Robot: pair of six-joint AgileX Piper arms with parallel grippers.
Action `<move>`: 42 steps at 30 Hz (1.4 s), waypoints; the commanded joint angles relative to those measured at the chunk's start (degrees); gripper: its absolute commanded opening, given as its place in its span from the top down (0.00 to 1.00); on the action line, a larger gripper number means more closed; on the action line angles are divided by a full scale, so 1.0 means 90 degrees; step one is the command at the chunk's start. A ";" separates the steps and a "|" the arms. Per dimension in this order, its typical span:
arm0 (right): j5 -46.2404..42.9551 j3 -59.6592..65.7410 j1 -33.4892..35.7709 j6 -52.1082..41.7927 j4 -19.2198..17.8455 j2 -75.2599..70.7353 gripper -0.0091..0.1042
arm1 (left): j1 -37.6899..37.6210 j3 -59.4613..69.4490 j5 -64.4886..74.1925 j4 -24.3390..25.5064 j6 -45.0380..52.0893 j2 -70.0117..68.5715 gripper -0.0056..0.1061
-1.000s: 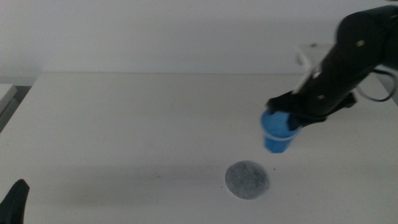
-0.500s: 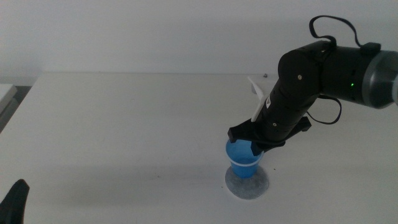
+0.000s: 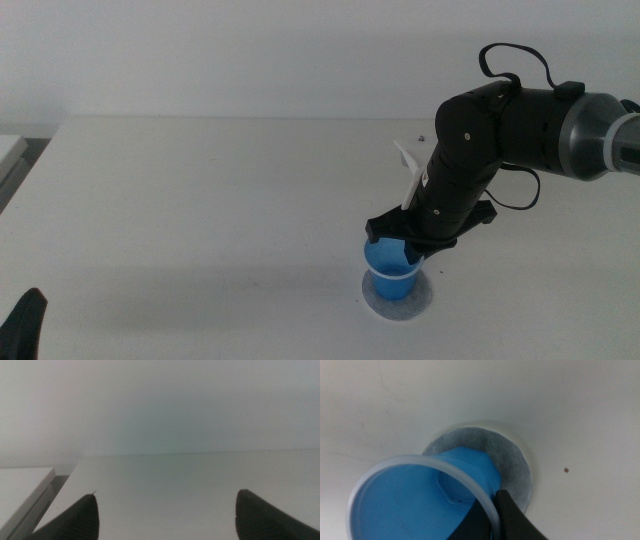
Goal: Place an empty cup on a cup mat.
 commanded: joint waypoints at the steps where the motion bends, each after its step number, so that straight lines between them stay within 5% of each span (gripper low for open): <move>1: 0.0143 -0.0037 0.0016 -0.0022 0.0007 -0.0024 0.93 | -0.0007 -0.0003 -0.0082 -0.0014 -0.0018 -0.0023 0.11; 16: 0.0337 -0.0063 0.0004 -0.0202 -0.0329 -0.0187 0.61 | -0.0007 -0.0003 -0.0082 -0.0014 -0.0018 -0.0023 0.11; 26: 0.0595 -0.0407 -0.0190 -0.1042 -0.0363 -0.2185 0.12 | -0.0007 -0.0003 -0.0082 -0.0014 -0.0018 -0.0023 0.11; 34: -0.0059 0.0699 -0.1736 -0.1446 -0.0044 -0.4512 0.11 | -0.0007 -0.0003 -0.0082 -0.0014 -0.0018 -0.0023 0.11; 42: -0.1908 0.3690 -0.2728 -0.1905 -0.0070 -0.7336 0.11 | -0.0007 -0.0003 -0.0082 -0.0014 -0.0018 -0.0023 0.11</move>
